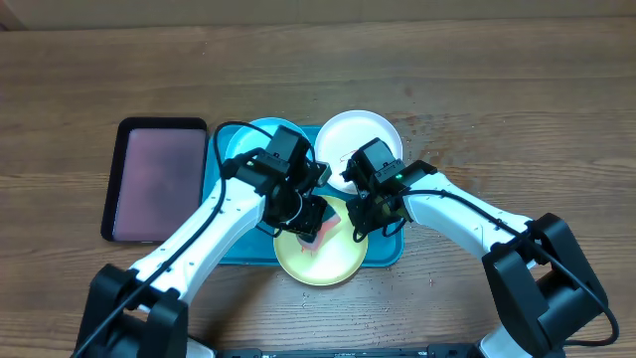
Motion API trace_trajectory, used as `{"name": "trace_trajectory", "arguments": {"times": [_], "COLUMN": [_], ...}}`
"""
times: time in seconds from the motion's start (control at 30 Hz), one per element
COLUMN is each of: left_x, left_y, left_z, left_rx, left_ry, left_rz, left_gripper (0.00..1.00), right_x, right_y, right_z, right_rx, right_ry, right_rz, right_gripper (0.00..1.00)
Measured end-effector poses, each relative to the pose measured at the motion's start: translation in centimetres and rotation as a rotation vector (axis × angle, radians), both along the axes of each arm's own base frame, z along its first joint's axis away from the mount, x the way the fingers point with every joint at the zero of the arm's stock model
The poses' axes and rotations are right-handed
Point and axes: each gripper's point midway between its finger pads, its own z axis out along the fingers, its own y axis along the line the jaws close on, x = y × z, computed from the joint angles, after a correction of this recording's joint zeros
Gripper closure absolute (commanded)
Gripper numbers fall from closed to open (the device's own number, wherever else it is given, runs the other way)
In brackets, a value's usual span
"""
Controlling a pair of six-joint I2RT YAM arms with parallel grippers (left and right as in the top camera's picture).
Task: Clean dirty plates on tray and stack at the side
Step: 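Scrub the yellow plate with the sponge in the left gripper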
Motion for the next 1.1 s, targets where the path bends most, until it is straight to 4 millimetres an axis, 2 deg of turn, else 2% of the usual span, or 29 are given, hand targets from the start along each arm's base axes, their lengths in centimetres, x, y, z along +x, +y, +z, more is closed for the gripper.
{"name": "trace_trajectory", "arguments": {"times": [0.3, 0.6, 0.9, 1.1], "left_x": [-0.6, -1.5, 2.1, 2.8], "left_y": [-0.5, 0.0, 3.0, 4.2], "left_z": [-2.7, -5.4, -6.1, -5.6], "left_rx": [0.033, 0.063, 0.271, 0.343], "left_ry": [-0.004, 0.023, -0.104, -0.127], "left_rz": [-0.154, -0.178, 0.031, 0.082], "left_gripper": [0.97, 0.96, 0.96, 0.96], "right_x": [-0.1, -0.1, 0.3, 0.2], "right_y": [0.0, 0.0, 0.5, 0.4], "right_z": [0.0, 0.0, 0.3, 0.2], "right_rx": [-0.002, -0.001, 0.013, 0.006], "right_ry": [0.002, 0.002, -0.010, -0.006], "right_rz": [0.000, 0.000, 0.001, -0.001], "right_gripper": [0.93, 0.94, 0.94, 0.94]}}
